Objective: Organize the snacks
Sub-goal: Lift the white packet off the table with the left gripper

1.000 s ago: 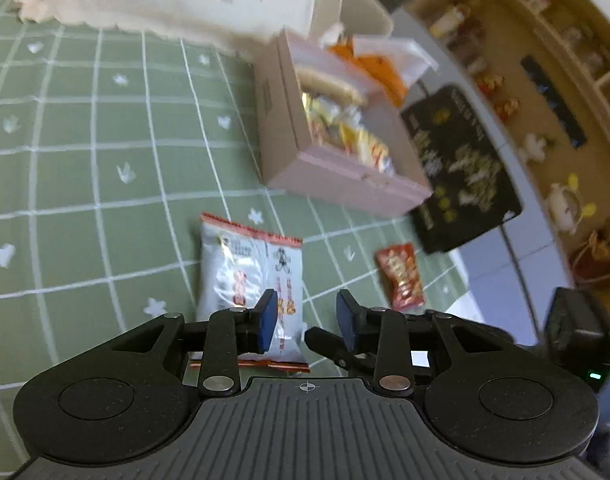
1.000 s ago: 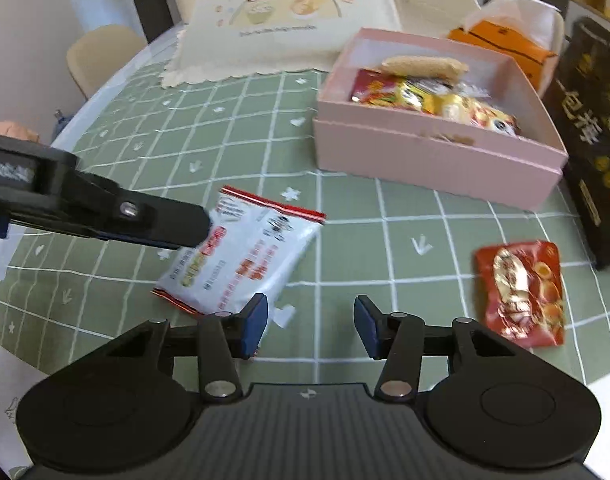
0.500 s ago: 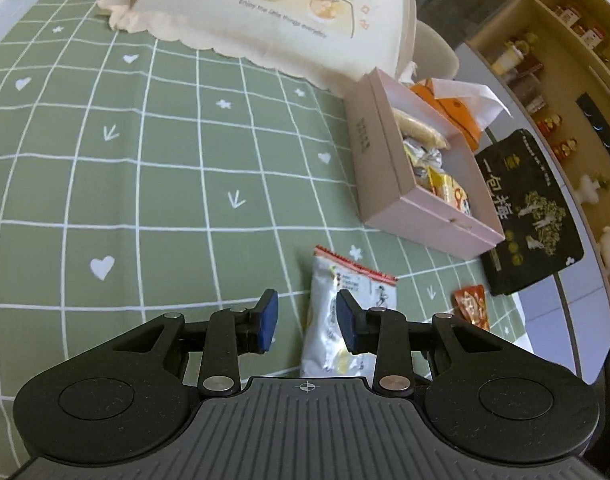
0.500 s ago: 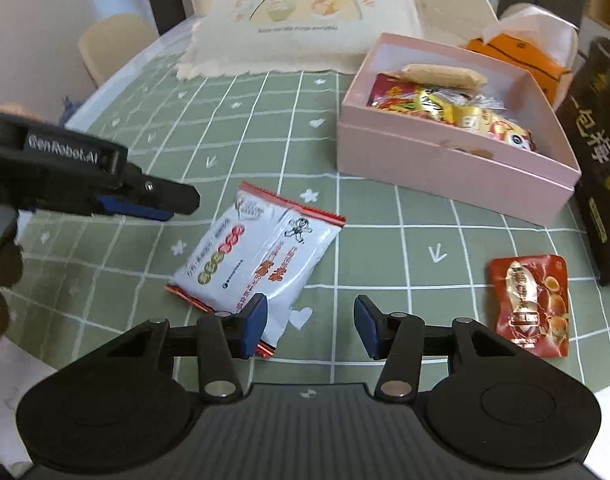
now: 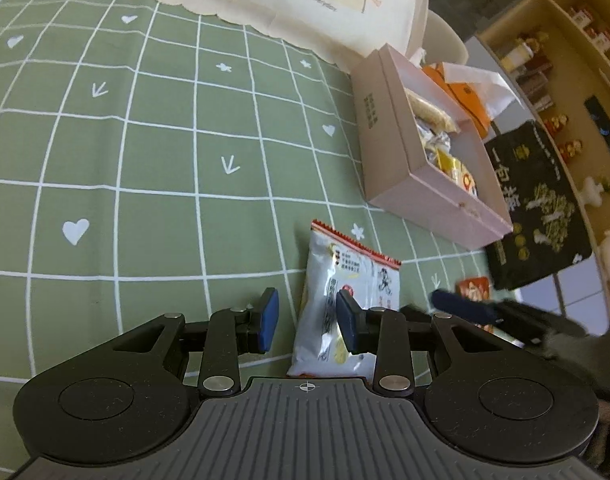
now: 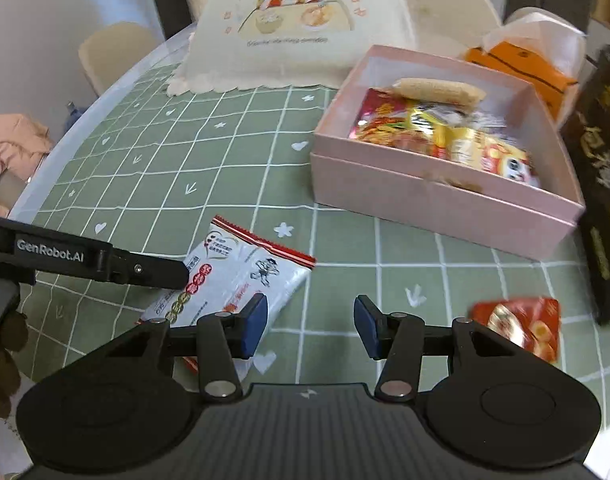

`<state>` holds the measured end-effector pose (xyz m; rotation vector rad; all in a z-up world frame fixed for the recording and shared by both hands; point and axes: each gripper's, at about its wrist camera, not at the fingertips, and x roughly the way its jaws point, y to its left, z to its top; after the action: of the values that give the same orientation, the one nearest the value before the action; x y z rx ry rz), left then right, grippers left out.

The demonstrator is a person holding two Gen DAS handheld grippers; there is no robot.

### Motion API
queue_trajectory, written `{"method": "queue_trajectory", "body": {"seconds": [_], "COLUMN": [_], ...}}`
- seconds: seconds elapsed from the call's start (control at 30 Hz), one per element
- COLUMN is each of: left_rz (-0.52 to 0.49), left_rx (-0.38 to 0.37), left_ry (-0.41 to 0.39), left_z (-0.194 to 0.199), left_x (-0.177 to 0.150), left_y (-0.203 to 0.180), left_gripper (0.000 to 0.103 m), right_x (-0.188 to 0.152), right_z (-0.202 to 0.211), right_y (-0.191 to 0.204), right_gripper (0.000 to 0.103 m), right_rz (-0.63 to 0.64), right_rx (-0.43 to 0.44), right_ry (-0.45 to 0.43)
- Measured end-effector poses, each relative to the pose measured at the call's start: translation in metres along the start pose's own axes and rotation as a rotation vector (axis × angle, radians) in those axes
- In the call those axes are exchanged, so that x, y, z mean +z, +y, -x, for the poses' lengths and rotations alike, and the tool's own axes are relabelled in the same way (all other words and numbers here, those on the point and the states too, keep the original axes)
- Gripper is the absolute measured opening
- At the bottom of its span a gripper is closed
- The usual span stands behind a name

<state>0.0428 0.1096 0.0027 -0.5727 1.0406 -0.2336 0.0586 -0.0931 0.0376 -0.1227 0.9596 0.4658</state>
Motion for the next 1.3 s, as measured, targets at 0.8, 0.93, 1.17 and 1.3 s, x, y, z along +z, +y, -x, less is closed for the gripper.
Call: {"method": "queue_trajectory", "body": {"seconds": [0.8,0.93,1.17,1.3], "left_rz": [0.001,0.012,0.048,-0.043], "left_rx": [-0.081,-0.121,-0.153,-0.153], "left_ry": [0.130,0.148,0.143,0.166], "left_z": [-0.013,-0.020,-0.025,-0.012], "left_x": [-0.005,-0.010,-0.007,-0.007], "left_y": [-0.016,-0.017,-0.017,-0.042], "left_gripper": [0.038,0.038,0.039,0.039], "right_x": [-0.025,-0.031,-0.039,-0.044], "right_z": [0.019,0.020,0.023,0.025], "right_y": [-0.019,-0.014,-0.020,-0.028], "right_gripper": [0.049,0.049,0.049,0.049], "right_rz": [-0.044,-0.046,-0.056,-0.096], "right_rx": [-0.013,-0.032,-0.039,-0.061], "right_ry": [0.009,-0.008,-0.037,-0.061]}}
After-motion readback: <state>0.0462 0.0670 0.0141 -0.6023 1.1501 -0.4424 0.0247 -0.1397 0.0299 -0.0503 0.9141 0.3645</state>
